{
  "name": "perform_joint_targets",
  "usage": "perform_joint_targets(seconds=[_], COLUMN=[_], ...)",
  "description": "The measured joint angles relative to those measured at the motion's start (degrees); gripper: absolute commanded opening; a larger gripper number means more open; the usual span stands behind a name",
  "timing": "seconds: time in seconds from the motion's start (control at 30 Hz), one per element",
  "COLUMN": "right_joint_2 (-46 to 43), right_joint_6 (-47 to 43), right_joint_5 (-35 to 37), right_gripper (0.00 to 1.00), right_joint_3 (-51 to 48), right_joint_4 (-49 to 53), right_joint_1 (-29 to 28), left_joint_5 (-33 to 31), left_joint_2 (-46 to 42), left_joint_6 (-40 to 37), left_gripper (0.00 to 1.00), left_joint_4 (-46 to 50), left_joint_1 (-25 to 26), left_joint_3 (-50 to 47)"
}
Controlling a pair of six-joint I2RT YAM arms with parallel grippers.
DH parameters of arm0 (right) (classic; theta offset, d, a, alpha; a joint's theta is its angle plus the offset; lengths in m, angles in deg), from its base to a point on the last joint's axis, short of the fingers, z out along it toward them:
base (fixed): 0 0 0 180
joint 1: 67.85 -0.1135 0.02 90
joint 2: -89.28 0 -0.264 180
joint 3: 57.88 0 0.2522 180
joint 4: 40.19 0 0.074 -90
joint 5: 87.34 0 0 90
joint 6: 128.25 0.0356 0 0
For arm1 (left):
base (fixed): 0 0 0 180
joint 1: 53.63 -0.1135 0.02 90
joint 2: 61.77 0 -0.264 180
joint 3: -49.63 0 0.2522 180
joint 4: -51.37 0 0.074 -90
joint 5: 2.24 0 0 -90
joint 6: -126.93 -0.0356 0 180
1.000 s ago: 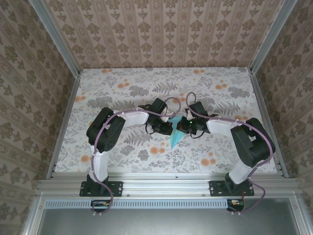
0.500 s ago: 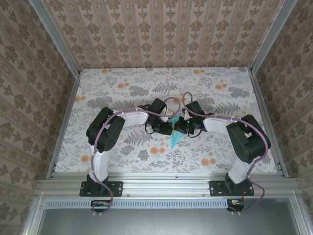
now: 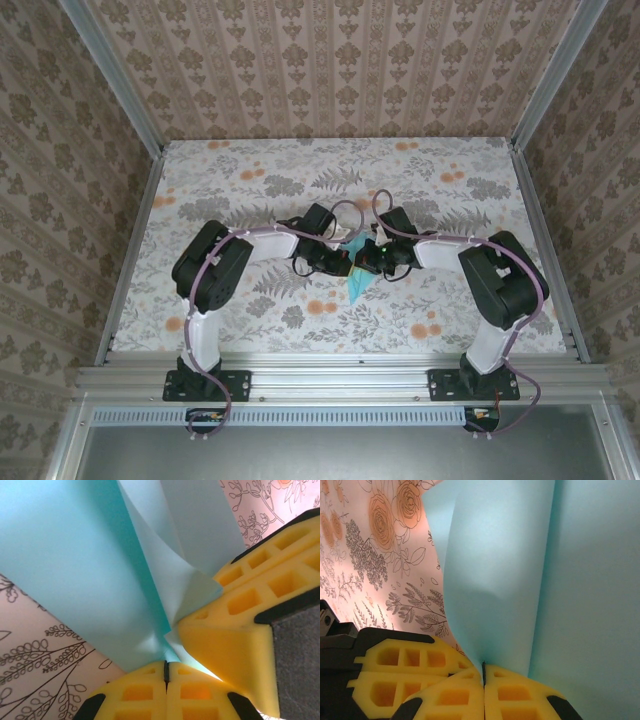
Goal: Fold a paper plane with a square sheet of paper (pick it up from the middle)
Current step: Fourth fold the wing at the center of the table.
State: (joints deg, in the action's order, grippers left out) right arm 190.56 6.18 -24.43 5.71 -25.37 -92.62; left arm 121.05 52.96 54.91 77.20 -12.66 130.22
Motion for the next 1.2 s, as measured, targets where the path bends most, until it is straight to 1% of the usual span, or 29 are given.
perform_joint_targets(seconds=[0.17, 0.53, 1.0, 1.03, 1.1, 1.2], right_joint_2=[0.1, 1.9, 2.3, 2.3, 2.3, 2.3], right_joint_6=[1.8, 7.1, 8.0, 7.9, 7.8, 7.4], right_joint_5=[-1.3, -3.8, -4.7, -4.7, -4.7, -4.7], right_gripper=[0.08, 0.07, 0.07, 0.07, 0.07, 0.07], right_joint_3=[-1.2, -5.1, -5.7, -5.7, -5.7, -5.7], right_joint_4=[-2.4, -11.2, -12.7, -12.7, -12.7, -12.6], right_joint_1=[0.4, 2.3, 2.6, 2.6, 2.6, 2.6], left_joint_5=[1.3, 2.8, 3.3, 3.3, 3.1, 2.8], left_joint_2=[-0.1, -0.5, -1.3, -1.5, -1.7, -2.0], left_joint_6=[0.5, 1.3, 3.1, 3.3, 3.7, 4.4], left_gripper=[0.00, 0.00, 0.00, 0.01, 0.07, 0.13], left_joint_4=[-1.8, -4.5, -5.7, -5.6, -5.3, -4.7], left_joint_1=[-0.5, -1.0, -1.6, -1.7, -1.9, -2.2], left_joint_3=[-1.0, -2.5, -3.6, -3.7, -3.8, -3.9])
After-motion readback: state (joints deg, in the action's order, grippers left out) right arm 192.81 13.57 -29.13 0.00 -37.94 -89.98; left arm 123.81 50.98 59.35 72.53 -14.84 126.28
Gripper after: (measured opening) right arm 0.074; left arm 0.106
